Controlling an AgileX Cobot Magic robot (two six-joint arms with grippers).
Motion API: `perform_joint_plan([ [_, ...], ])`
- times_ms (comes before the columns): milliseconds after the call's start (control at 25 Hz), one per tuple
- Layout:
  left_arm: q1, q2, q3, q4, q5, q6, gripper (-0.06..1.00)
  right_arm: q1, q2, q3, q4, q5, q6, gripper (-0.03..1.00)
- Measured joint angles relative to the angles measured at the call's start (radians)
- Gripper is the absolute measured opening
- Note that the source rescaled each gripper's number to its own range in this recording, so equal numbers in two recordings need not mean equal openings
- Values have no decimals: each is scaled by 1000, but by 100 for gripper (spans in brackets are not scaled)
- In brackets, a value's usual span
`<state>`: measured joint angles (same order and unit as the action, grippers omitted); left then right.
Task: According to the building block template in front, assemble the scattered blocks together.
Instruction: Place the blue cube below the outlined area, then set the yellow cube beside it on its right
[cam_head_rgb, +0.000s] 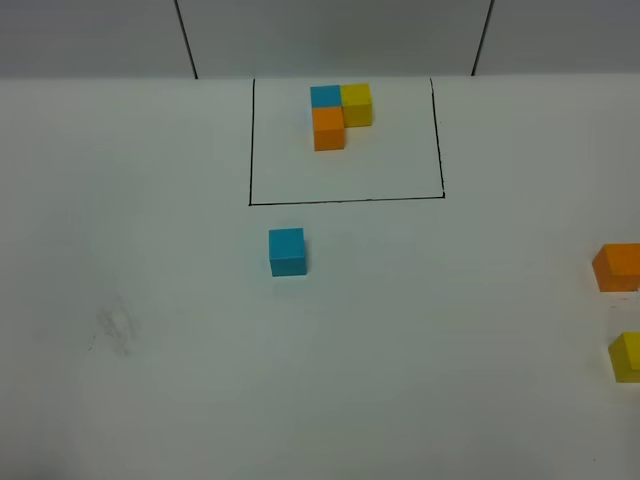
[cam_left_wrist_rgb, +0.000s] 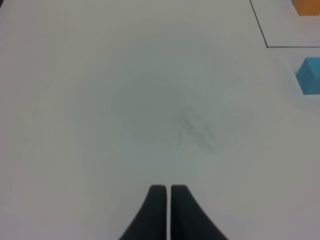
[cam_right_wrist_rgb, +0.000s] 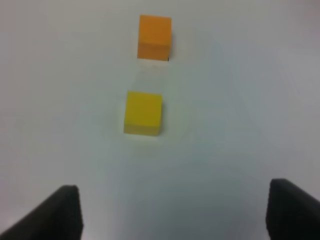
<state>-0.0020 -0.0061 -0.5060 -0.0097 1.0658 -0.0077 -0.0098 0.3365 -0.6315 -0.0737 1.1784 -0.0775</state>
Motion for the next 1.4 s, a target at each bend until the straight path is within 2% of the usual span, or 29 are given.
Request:
perform_joint_plan([
  [800,0,0,0,0,0,0,0,0,355,-2,41,-115,0,94],
  [1000,0,0,0,0,0,0,0,0,455,-2,67,-128,0,90],
  [1240,0,0,0,0,0,0,0,0,562,17,92,-194,0,85],
  [1400,0,0,0,0,0,0,0,0,603,94,101,-295,6,84],
])
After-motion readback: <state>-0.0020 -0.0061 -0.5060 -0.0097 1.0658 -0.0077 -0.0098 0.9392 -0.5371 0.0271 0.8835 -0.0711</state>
